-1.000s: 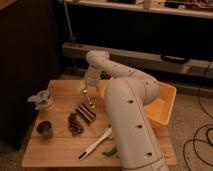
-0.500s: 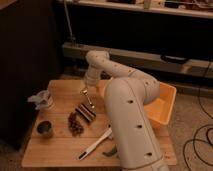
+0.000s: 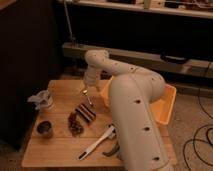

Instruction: Place brush in metal cup

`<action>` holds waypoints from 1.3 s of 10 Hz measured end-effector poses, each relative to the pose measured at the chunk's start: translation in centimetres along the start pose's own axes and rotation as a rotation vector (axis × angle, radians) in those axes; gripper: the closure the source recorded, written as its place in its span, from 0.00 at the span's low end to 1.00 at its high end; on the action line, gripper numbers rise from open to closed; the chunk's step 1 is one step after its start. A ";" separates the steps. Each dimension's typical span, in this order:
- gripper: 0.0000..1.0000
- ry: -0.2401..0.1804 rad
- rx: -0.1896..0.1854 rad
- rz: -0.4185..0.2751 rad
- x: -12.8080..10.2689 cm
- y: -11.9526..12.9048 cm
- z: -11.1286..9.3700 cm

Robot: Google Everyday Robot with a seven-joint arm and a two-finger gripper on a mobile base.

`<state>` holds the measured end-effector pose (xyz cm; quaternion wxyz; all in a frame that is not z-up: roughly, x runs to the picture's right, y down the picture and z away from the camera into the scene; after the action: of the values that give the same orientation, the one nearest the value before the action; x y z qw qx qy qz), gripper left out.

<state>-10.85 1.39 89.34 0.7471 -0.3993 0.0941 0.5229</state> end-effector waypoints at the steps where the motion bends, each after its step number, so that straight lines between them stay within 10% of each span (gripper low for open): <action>1: 0.20 -0.015 0.019 0.000 0.8 0.8 -1.8; 6: 0.20 -0.024 0.111 0.067 6.2 3.9 -10.7; 13: 0.20 -0.021 0.159 0.103 7.0 4.1 -10.5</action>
<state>-8.40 -0.41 76.49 0.7496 -0.3278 0.1476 0.5557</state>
